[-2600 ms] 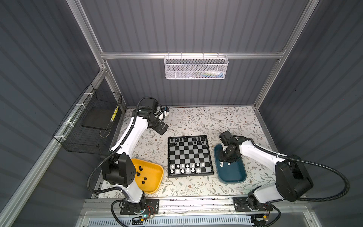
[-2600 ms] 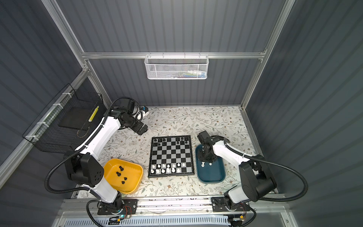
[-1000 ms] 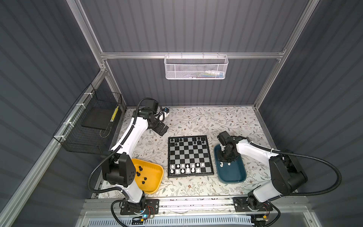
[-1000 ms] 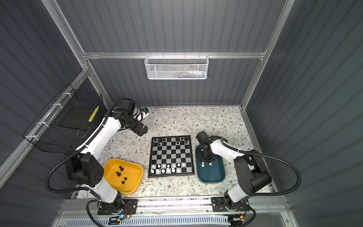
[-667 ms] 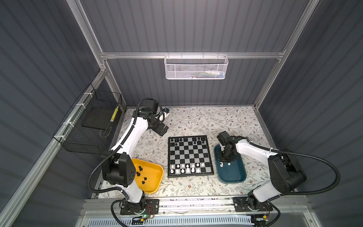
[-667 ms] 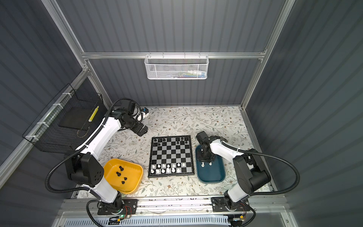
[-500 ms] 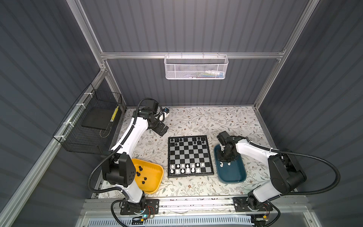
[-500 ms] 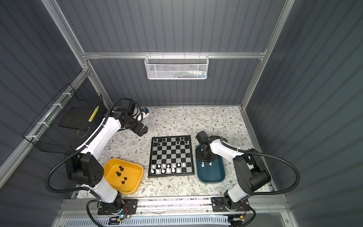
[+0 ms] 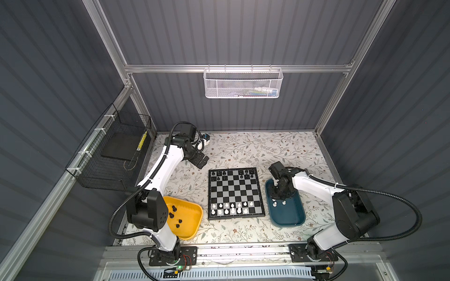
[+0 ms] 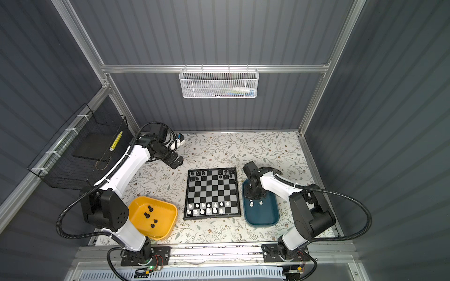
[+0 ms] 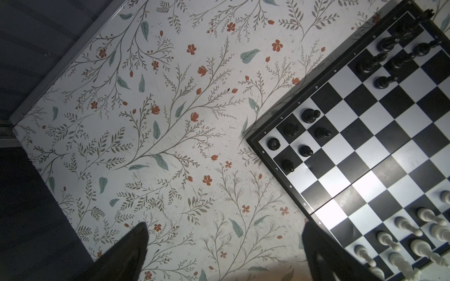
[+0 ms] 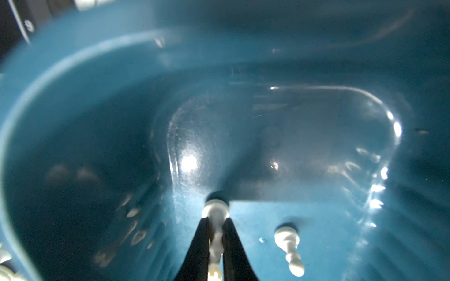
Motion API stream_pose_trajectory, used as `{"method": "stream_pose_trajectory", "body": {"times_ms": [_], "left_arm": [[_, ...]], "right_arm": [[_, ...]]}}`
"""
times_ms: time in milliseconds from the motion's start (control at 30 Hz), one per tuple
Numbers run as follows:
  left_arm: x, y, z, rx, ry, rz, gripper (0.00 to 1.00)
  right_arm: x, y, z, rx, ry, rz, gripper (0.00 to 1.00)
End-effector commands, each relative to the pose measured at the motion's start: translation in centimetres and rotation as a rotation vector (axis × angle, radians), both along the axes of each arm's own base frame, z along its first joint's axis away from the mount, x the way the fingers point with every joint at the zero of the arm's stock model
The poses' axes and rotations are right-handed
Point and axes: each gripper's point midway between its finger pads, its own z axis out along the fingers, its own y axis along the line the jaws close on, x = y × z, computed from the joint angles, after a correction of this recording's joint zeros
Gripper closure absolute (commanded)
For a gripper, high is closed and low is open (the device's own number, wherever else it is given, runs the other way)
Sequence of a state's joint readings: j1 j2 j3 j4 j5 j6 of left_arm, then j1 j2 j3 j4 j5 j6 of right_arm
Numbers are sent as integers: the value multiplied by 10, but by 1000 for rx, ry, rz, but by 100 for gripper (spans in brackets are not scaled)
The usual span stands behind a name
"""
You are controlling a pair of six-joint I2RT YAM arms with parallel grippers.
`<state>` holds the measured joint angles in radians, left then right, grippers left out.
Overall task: Set up the chess pieces on the board
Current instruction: 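Close the right gripper on the white piece and lift it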
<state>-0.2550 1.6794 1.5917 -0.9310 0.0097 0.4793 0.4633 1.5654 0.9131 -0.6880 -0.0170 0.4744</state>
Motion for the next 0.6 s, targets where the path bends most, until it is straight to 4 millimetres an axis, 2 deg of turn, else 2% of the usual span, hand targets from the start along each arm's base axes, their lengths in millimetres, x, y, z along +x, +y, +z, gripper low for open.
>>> {"method": "stream_pose_trajectory", "body": {"times_ms": [0, 567], "left_arm": [[-5, -1, 0, 2, 8, -9, 1], [-4, -3, -2, 0, 14, -11, 0]], "right_arm": [[2, -3, 0, -30, 10, 12, 87], [4, -2, -3, -44, 21, 26, 85]]}}
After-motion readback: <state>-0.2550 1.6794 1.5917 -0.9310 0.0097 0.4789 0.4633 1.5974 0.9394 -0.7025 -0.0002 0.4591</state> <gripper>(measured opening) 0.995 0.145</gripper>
